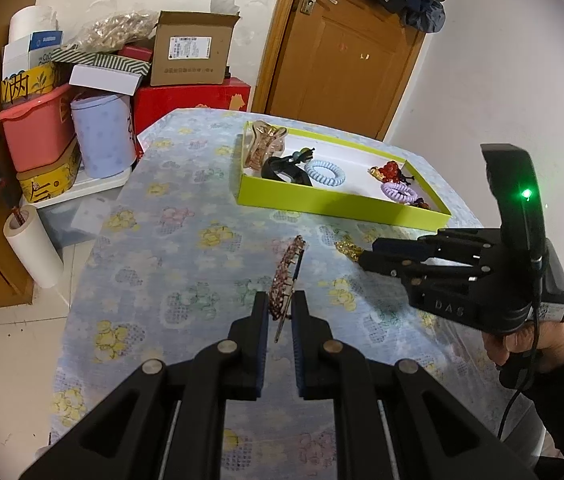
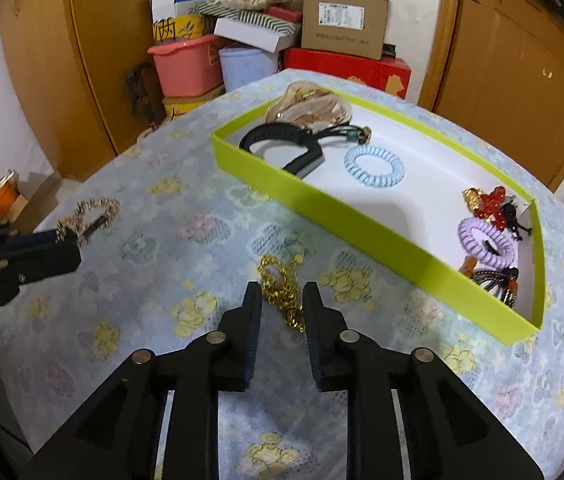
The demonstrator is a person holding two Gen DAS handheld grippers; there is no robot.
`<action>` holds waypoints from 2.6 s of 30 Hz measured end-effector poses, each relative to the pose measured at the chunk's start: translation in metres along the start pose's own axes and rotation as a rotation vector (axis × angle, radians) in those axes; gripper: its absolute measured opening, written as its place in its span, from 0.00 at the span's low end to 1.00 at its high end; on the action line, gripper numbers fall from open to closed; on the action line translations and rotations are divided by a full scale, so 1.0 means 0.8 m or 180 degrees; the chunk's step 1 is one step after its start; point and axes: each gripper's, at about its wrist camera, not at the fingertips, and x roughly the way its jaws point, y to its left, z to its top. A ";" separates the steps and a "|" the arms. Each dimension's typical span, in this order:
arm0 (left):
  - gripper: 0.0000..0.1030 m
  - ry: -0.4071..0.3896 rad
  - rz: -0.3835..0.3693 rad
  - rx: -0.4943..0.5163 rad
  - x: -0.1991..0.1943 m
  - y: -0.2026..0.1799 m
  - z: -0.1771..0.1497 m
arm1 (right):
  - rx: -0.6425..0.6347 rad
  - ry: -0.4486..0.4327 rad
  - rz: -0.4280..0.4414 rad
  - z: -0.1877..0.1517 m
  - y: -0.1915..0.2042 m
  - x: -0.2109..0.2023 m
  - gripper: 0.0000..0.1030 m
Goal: Organize jewelry
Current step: 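Grasp the gold chain with the right gripper and lift it, then carry the pink clip with left while right carries the gold chain into the box, open both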
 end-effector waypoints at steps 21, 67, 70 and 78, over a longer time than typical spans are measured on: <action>0.11 0.0035 -0.0018 -0.0013 0.001 -0.001 0.000 | 0.0027 -0.0182 0.0118 0.002 0.005 -0.029 0.04; 0.11 0.0118 -0.0174 0.0475 0.082 -0.087 0.136 | 0.0322 -0.1010 0.0004 0.105 -0.107 -0.163 0.04; 0.11 0.0144 -0.0178 0.0497 0.095 -0.089 0.142 | 0.0376 -0.0950 0.0019 0.104 -0.115 -0.146 0.04; 0.11 0.0297 -0.0189 0.0529 0.132 -0.089 0.139 | 0.0539 -0.0701 0.0092 0.086 -0.134 -0.092 0.04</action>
